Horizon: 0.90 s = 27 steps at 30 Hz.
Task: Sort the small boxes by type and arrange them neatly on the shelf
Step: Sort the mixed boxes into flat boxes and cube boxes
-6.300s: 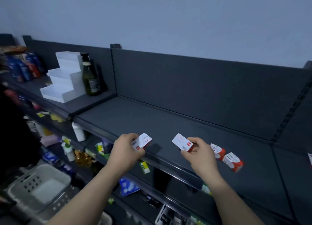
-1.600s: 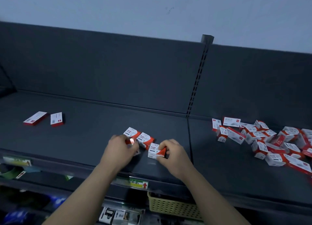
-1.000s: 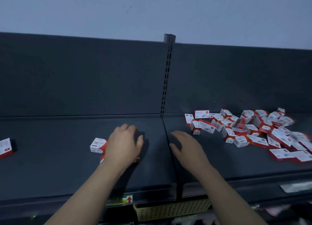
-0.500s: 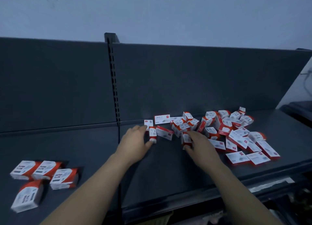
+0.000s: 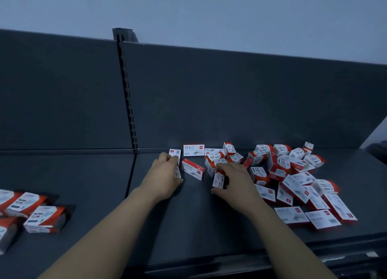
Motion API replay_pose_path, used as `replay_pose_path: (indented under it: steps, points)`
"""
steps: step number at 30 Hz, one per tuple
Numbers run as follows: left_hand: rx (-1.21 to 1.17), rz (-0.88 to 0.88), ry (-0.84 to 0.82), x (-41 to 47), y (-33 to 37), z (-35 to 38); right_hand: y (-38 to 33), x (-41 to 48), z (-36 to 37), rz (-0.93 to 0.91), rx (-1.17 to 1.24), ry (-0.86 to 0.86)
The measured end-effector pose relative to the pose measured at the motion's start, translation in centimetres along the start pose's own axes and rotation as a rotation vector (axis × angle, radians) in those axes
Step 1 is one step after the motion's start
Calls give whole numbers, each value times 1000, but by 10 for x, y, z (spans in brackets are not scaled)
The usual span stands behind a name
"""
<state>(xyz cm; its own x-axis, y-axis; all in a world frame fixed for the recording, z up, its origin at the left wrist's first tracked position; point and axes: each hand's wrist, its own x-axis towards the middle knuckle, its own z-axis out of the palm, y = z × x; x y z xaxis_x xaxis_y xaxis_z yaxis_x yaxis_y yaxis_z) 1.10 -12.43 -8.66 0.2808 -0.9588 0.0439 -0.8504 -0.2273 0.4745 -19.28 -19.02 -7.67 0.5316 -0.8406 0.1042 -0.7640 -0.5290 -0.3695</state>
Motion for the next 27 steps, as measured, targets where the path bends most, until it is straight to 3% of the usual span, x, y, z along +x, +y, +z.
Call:
replay_pose_path:
  steps: [9, 20, 27]
  points:
    - [-300, -71, 193, -59, -18, -32, -44, -6, 13, -137, 197, 26]
    - [-221, -129, 345, -156, -105, -88, -162, -28, 58, -228, 464, -116]
    - [-135, -179, 308, -210, -169, -115, -228, -53, 89, -174, 509, -209]
